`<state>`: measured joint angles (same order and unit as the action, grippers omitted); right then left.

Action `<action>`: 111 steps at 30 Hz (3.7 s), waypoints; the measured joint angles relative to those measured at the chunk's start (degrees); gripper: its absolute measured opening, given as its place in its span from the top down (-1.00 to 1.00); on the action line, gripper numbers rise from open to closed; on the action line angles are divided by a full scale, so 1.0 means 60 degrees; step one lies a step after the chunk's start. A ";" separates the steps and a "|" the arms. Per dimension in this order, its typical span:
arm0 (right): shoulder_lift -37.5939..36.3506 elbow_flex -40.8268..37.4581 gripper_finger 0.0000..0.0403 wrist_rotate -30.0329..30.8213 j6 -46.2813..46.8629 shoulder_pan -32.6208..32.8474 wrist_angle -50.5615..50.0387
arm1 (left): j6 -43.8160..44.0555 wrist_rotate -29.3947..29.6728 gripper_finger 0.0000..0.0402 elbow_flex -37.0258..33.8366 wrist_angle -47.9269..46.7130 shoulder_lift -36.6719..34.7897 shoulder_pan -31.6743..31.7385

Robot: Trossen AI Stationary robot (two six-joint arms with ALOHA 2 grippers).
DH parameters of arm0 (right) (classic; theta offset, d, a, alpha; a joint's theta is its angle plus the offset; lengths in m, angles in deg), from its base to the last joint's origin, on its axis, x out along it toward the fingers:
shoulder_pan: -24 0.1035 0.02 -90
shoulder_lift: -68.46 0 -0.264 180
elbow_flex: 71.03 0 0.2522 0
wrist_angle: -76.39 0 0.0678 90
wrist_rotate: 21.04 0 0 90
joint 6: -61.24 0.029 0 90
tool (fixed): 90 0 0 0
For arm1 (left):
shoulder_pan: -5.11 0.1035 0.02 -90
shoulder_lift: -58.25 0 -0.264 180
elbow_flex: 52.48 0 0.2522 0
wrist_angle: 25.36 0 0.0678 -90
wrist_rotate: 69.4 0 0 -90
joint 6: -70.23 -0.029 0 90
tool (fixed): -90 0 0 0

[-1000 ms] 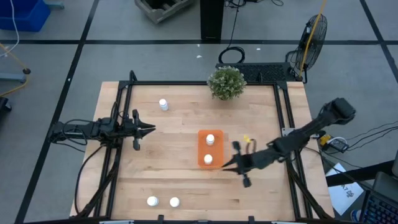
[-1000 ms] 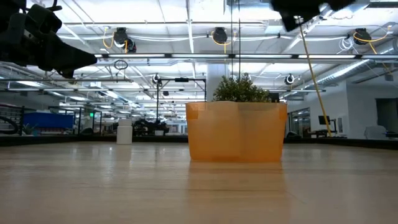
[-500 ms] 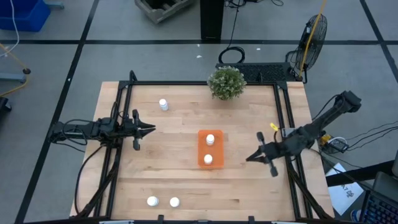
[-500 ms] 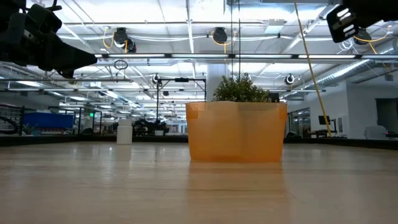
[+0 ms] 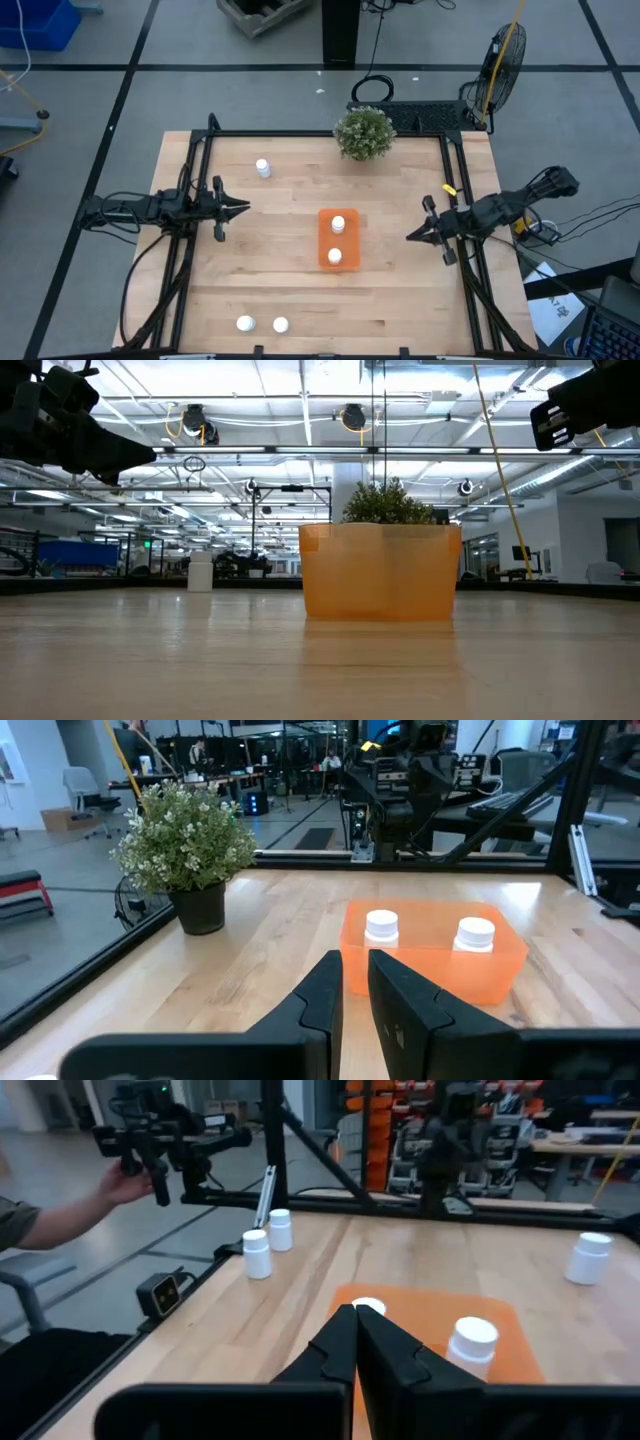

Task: Pick and place pill bottles into a basket
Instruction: Put the white medicine bottle into the orange bin

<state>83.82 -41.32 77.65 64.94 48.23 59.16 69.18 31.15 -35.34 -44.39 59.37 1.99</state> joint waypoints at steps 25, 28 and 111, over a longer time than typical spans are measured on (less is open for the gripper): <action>-0.2140 -0.2306 1.00 0.1030 0.0481 -0.0168 0.1192 | 0.2203 0.1020 0.72 0.0007 0.2282 0.0015 0.0001; -0.2140 -0.2313 1.00 0.1043 0.0481 -0.0168 0.1292 | 0.2924 0.2162 0.72 0.0007 0.2372 0.0070 0.0004; -0.2137 -0.2339 1.00 0.1034 0.0448 -0.0164 0.1498 | 0.7547 0.3182 -0.12 0.4914 0.0329 1.3522 0.4696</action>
<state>71.00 -55.35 83.85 67.63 47.24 68.15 114.47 50.24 -5.85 -42.42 140.50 30.17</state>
